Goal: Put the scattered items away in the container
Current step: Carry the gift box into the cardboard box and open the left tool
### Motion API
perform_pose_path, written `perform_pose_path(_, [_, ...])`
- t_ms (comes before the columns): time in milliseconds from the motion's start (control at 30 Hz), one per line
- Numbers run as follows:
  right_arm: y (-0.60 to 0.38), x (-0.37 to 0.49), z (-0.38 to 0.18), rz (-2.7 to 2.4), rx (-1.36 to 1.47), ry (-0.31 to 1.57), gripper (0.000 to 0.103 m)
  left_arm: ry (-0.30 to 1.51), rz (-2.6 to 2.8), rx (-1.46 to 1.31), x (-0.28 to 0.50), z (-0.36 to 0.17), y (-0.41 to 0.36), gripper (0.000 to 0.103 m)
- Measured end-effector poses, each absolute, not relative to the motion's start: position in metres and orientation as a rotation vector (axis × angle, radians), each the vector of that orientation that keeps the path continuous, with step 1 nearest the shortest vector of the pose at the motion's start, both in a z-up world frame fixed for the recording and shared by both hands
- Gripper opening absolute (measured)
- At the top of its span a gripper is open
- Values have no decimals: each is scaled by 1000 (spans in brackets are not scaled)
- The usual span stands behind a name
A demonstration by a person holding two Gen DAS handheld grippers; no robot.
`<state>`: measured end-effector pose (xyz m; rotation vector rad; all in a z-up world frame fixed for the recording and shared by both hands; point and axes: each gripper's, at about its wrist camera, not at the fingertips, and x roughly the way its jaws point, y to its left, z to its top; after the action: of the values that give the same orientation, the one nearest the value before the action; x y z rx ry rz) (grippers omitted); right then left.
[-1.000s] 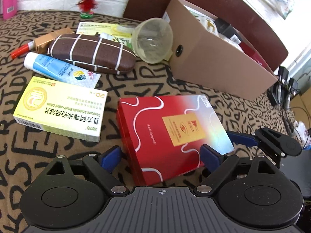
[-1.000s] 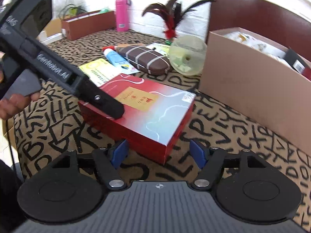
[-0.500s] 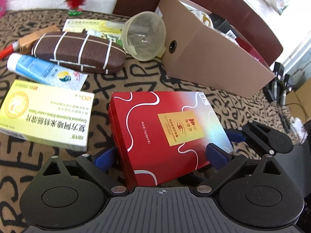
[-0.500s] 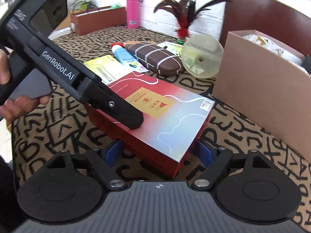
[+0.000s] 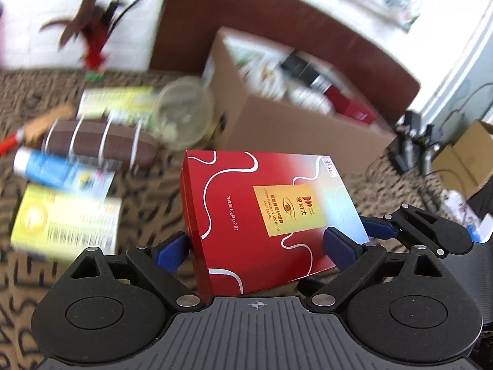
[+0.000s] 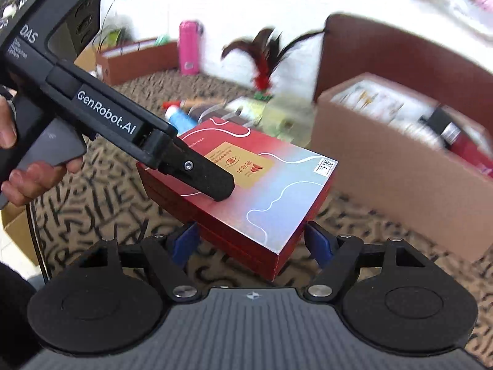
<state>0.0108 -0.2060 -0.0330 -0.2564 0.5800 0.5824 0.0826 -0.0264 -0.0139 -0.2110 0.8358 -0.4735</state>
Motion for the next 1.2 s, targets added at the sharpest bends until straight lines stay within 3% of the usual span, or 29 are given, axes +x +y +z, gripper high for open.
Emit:
perform_pose_path(467, [-253, 114, 48, 467, -208, 401, 78, 649, -486, -181, 211, 74, -76, 95])
perform_pose_path(1000, [-277, 271, 31, 400, -225, 462, 79, 734, -458, -192, 371, 40, -113, 96])
perform_pose_path(1200, [-282, 291, 18, 335, -251, 487, 79, 749, -465, -183, 379, 25, -115, 97])
